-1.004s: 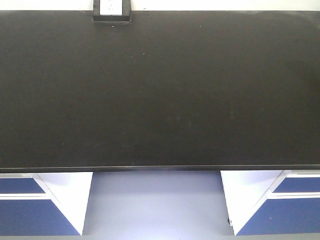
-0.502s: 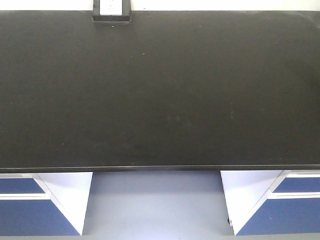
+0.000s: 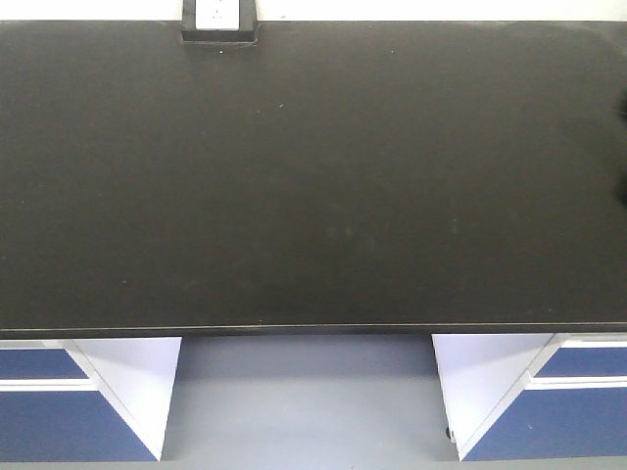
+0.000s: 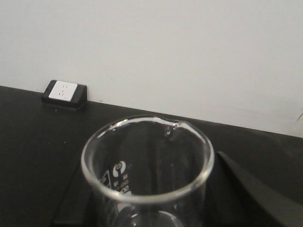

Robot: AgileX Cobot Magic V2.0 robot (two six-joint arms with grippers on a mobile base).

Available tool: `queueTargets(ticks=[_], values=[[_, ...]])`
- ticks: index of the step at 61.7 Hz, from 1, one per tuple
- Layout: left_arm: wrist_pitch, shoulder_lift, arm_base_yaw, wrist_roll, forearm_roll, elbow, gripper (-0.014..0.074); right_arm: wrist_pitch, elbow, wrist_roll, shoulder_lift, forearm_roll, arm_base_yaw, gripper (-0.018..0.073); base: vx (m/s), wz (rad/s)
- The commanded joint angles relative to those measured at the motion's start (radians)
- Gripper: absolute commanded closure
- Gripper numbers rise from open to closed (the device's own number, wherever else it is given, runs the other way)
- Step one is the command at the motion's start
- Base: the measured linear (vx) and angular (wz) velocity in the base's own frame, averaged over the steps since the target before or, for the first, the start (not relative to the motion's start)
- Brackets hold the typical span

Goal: Grab beaker and place in storage area
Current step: 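Lower the held beaker onto the bench with the right gripper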

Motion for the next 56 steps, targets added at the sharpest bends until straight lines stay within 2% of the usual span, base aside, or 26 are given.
queueTargets(ticks=[1, 7, 26, 36, 43, 56], values=[[-0.085, -0.017, -0.007, -0.006, -0.006, 0.022, 0.0605, -0.222, -0.026, -0.003, 0.148, -0.009, -0.008, 0.0562, 0.00, 0.00], [-0.085, -0.017, -0.007, -0.006, -0.006, 0.022, 0.0605, -0.409, -0.026, -0.003, 0.310, -0.006, -0.008, 0.0562, 0.00, 0.00], [-0.085, -0.017, -0.007, -0.006, -0.006, 0.022, 0.0605, -0.840, -0.026, -0.003, 0.732, -0.002, -0.008, 0.0560, 0.00, 0.00], [-0.085, -0.017, -0.007, -0.006, -0.006, 0.022, 0.0605, -1.057, -0.026, -0.012, 0.926, 0.087, -0.008, 0.0560, 0.00, 0.00], [-0.085, -0.017, -0.007, -0.006, -0.006, 0.022, 0.0605, -1.170, -0.026, -0.012, 1.036, 0.161, -0.010, 0.0560, 0.00, 0.00], [-0.085, -0.017, -0.007, -0.006, -0.006, 0.022, 0.0605, -1.285, -0.026, -0.012, 1.184, 0.151, -0.055, 0.0560, 0.00, 0.00]])
